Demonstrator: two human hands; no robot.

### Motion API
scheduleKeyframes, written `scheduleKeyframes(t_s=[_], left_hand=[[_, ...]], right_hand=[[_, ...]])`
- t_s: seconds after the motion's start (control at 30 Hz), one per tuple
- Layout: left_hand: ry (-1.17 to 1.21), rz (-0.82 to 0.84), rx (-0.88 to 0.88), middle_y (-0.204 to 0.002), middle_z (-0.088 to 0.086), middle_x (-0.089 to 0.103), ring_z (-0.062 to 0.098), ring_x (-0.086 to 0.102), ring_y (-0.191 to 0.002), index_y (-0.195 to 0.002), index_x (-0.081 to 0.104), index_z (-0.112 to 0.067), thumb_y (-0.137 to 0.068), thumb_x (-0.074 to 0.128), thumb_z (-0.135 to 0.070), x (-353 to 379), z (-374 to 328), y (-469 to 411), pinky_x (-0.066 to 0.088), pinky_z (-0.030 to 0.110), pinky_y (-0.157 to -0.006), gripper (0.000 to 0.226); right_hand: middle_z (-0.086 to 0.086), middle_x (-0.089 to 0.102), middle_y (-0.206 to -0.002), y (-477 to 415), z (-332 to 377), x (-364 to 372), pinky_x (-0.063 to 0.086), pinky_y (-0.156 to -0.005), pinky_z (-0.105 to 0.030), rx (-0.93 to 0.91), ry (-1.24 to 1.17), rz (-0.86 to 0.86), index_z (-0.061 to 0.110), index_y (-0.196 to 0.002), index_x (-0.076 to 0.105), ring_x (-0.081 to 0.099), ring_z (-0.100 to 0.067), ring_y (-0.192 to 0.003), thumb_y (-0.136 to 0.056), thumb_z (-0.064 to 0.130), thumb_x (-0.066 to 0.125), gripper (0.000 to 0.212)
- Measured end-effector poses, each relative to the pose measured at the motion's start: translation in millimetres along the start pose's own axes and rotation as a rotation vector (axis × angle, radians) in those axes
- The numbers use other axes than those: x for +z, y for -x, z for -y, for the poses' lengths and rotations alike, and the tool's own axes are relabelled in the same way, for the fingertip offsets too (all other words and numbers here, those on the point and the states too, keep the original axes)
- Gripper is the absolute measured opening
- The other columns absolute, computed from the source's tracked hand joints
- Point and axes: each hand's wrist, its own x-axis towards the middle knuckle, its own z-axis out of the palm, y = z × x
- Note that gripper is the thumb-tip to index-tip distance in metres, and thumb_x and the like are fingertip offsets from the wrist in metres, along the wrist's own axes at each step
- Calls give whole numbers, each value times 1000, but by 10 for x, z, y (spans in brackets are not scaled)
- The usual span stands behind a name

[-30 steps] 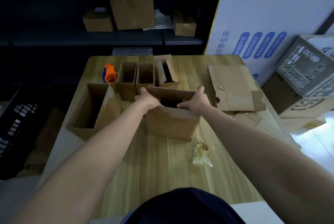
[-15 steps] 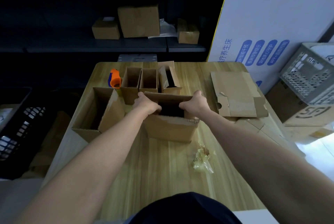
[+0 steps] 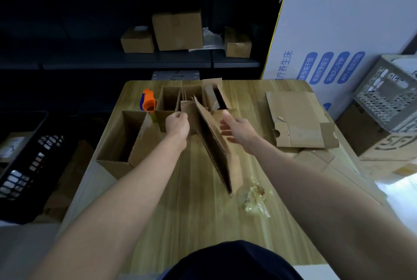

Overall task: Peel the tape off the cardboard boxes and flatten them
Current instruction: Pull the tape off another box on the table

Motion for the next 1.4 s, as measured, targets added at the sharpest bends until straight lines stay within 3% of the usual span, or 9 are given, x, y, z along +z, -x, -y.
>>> scheduleKeyframes(t_s=[0.2,0.33,0.47,0.53,0.63,0.87,0.97,1.13,1.4], left_hand=[[260,112,-138,-79,7,73,27,68,-85,-92,64,-13,-91,53,-19,-170,-199,-46,57,38,-71,12],[229,63,-192,-64,4,72,23,70,-62,-87,63,-14,-91,58,-26,-214,-215,-71,53,31,-45,14],[63,195,-297,-101,11,67,29,64,-95,-109,56,-16,-85,60,-52,-334,-87,-122,54,47,-71,44],[-266,248,-270,-125,15,58,32,54,-116,-127,50,-10,-79,73,-35,-356,116,-96,46,49,-96,59],[-535,206,-206,-129,14,55,31,53,-116,-129,49,-7,-79,75,-15,-393,436,-40,44,44,-99,57],[-892,257,-112,-148,14,36,30,39,-133,-146,24,-4,-78,76,-21,-737,1093,63,34,37,-106,87],[-1143,321,-18,-154,16,23,29,34,-137,-145,25,-3,-83,71,-16,-785,1284,122,35,36,-105,78],[-1298,591,84,-158,6,7,27,20,-143,-149,23,-17,-82,71,-25,-794,1509,174,29,40,-112,82],[-1447,648,172,-158,-3,4,24,7,-145,-152,13,-24,-76,77,-22,-868,1551,55,27,40,-113,99]], right_hand=[[-5,45,-138,-48,-105,-299,38,-97,-36,142,165,-66,11,-145,29,46,-26,-122,-75,68,60,96],[-5,62,-107,-24,-181,-455,48,-87,-38,274,98,16,4,-109,59,59,-23,-97,-68,56,76,69],[-10,65,-101,-4,-261,-430,51,-86,-38,345,119,-44,2,-109,61,62,-27,-94,-77,38,76,50],[-11,61,-89,56,-281,-323,50,-73,-31,366,213,-3,3,-100,61,59,-24,-80,-83,34,71,37],[-10,57,-77,178,-352,-123,49,-46,-26,442,352,112,4,-87,53,57,-19,-62,-91,26,63,24],[-15,56,-72,340,-881,465,53,-43,-31,652,486,266,-2,-83,49,58,-25,-59,-99,23,50,29],[-12,60,-77,333,-1024,658,56,-49,-28,595,426,263,3,-100,57,65,-24,-67,-92,4,55,8],[-20,63,-111,242,-992,837,47,-66,-26,419,689,196,-4,-114,58,64,-31,-99,-88,5,56,28],[-5,39,-147,195,89,1364,37,-103,-36,-443,609,115,23,-143,36,35,-23,-134,-90,37,58,59]])
